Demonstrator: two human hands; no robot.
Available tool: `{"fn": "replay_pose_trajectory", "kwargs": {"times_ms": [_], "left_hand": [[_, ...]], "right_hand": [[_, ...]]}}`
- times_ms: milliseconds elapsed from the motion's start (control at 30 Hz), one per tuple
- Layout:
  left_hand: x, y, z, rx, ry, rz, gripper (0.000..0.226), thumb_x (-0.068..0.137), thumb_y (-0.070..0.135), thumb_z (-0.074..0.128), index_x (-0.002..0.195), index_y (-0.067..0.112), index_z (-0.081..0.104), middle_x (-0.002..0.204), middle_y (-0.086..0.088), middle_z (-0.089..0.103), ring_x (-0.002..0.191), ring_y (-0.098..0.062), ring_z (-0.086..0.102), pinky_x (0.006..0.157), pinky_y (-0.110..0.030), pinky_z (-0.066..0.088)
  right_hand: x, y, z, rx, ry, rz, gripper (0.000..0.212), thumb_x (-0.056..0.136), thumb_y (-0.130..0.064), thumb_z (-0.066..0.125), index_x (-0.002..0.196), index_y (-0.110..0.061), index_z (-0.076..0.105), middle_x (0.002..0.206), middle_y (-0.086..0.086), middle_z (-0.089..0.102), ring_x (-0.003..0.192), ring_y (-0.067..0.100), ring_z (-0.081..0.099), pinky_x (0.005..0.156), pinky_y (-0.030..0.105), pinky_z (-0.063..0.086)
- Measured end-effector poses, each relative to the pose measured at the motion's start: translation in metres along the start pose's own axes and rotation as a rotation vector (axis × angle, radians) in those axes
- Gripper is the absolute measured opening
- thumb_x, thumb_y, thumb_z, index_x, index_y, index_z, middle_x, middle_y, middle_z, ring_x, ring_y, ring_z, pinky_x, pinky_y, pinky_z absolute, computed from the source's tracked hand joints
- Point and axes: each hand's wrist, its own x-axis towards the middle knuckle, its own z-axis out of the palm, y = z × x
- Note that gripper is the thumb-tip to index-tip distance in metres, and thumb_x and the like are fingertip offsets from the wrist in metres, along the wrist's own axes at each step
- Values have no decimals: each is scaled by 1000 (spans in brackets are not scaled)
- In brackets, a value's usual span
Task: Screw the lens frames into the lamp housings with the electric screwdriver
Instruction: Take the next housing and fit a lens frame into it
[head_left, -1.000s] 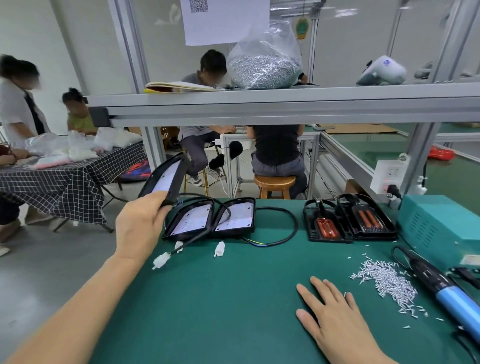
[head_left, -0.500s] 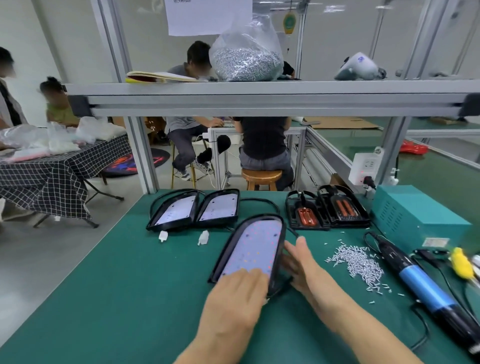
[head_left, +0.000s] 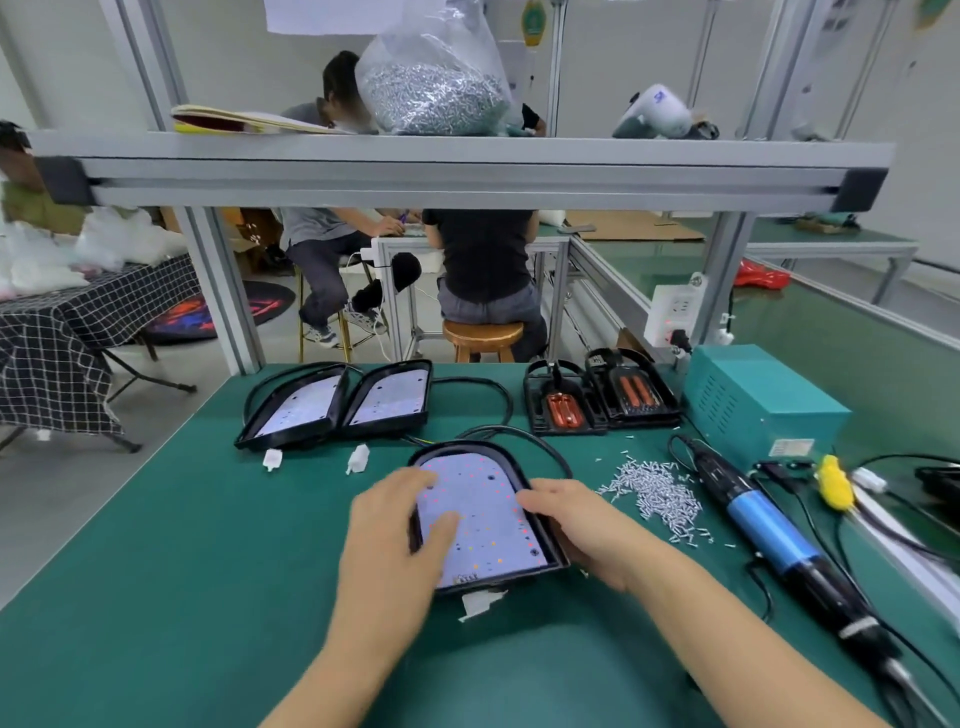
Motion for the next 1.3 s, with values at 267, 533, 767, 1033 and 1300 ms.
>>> {"fn": "replay_pose_trajectory", "kwargs": {"times_ms": [267,533,767,1033,1300], "left_hand": [[22,-30,10,-409,-56,-650,57,83,-8,53,135,16,42,123,-2,56,103,-22,55,83,-30,41],[12,-33,17,-398,152,-668,57,83,-8,47,134,18,44,126,-3,54,111,-27,53,98,-41,42],[7,-29,17,-449,121,-647,53,83,-10,46,121,26,51,128,-6,52,106,-25,55,91,-42,47],[-4,-21,30,-420,141,-671,73,85,-4,52,147,20,25,144,-4,38,122,-28,46,105,-48,38],[-5,-26,10,-74,116,-650,58,71,4,60,126,8,44,141,-16,37,119,-40,41,104,-55,31]], "right_hand": [[5,-7,-4,-572,216,-121,55,100,-50,38,112,-2,62,121,12,65,116,32,56,88,28,46],[-3,11,-3,-1077,436,86,45,87,-61,55,94,-17,55,109,6,65,104,28,61,75,32,41],[9,8,1,-1047,414,-49,7,83,-13,58,86,-11,53,104,11,64,98,32,60,68,31,39],[7,4,-19,-724,485,-273,17,79,-7,58,93,-1,67,84,11,63,81,30,58,77,36,48],[12,23,0,-530,180,-261,28,86,-7,64,113,-11,70,79,-7,60,65,7,53,70,16,44]]}}
